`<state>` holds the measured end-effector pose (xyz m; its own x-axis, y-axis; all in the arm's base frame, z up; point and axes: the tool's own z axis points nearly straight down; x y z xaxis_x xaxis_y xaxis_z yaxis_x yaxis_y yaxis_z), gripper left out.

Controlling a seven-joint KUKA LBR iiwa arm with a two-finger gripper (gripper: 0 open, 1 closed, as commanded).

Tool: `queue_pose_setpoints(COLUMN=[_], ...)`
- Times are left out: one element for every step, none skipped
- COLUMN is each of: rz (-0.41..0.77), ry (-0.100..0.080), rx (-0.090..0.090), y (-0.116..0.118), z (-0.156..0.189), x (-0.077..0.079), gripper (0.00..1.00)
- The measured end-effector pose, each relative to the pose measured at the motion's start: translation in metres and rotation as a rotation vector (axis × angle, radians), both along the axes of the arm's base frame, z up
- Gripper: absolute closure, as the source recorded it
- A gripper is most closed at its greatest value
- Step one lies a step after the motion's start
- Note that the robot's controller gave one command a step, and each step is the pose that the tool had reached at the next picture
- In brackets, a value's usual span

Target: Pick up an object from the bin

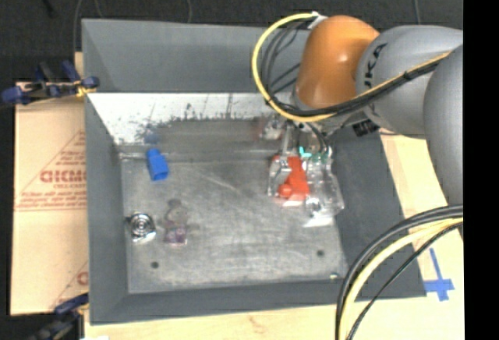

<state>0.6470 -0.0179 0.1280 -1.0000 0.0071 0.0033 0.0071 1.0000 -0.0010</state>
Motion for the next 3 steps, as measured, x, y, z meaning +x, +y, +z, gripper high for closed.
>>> queue_pose_setpoints(rz=[0.097,0.160,0.240], ry=[-0.008,-0.005,-0.003], rx=[0.003,0.002,0.002], y=[0.085,0.130,0.187], z=[-0.012,0.039,-0.039], x=[0.005,-0.073,-0.048], gripper=[0.00,0.00,0.00])
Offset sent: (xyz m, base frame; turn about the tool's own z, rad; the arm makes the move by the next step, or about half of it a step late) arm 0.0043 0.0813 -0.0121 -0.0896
